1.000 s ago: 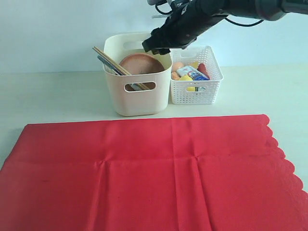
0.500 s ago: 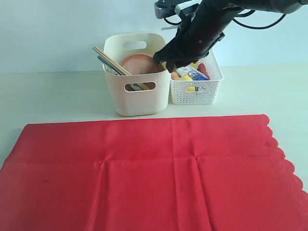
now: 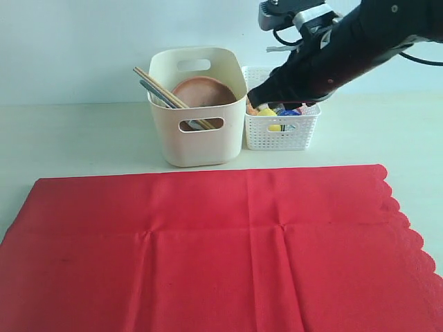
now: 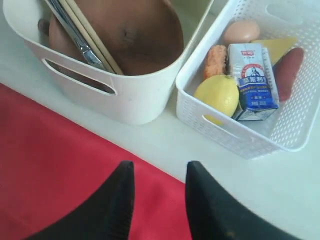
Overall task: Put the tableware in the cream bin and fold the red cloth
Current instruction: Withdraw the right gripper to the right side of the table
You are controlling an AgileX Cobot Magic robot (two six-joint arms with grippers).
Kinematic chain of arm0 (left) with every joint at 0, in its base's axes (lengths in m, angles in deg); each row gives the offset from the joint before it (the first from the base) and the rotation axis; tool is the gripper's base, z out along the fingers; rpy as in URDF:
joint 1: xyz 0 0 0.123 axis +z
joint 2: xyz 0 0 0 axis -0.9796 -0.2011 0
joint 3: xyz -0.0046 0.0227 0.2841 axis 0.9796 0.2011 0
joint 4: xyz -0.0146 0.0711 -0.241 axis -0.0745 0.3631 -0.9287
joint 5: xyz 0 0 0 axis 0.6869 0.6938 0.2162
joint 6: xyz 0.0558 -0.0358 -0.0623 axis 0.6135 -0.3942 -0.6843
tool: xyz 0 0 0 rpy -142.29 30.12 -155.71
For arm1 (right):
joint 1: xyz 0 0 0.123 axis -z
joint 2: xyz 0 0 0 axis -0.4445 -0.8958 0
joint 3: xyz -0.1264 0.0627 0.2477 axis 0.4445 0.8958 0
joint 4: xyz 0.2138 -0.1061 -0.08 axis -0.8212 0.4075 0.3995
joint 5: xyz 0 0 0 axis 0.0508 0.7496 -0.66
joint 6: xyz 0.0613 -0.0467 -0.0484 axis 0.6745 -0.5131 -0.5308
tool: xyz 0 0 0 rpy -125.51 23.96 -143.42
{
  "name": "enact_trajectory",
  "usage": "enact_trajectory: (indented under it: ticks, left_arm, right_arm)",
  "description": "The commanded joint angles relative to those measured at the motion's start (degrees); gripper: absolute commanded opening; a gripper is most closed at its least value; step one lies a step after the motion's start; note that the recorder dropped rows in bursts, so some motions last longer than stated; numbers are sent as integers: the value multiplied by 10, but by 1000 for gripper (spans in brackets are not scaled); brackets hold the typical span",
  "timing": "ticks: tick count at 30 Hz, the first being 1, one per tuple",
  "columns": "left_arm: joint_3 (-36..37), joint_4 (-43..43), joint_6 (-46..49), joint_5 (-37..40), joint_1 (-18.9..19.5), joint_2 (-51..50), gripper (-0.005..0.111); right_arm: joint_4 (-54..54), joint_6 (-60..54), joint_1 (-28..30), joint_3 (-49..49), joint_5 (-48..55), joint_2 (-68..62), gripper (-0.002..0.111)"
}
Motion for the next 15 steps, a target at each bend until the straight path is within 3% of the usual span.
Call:
enact_trajectory:
  ticks: [1,8,15]
  left_arm:
    - [1,-6,0,-5,0,3,0]
    - [1,-6,0,-5,0,3,0]
    - [1,-6,0,-5,0,3,0]
  right_arm:
    - [4,1,0,50,-50,46,34]
    - [6,-4,0,109,-89,82,34]
    - [17,-3,0,188,-205,96,34]
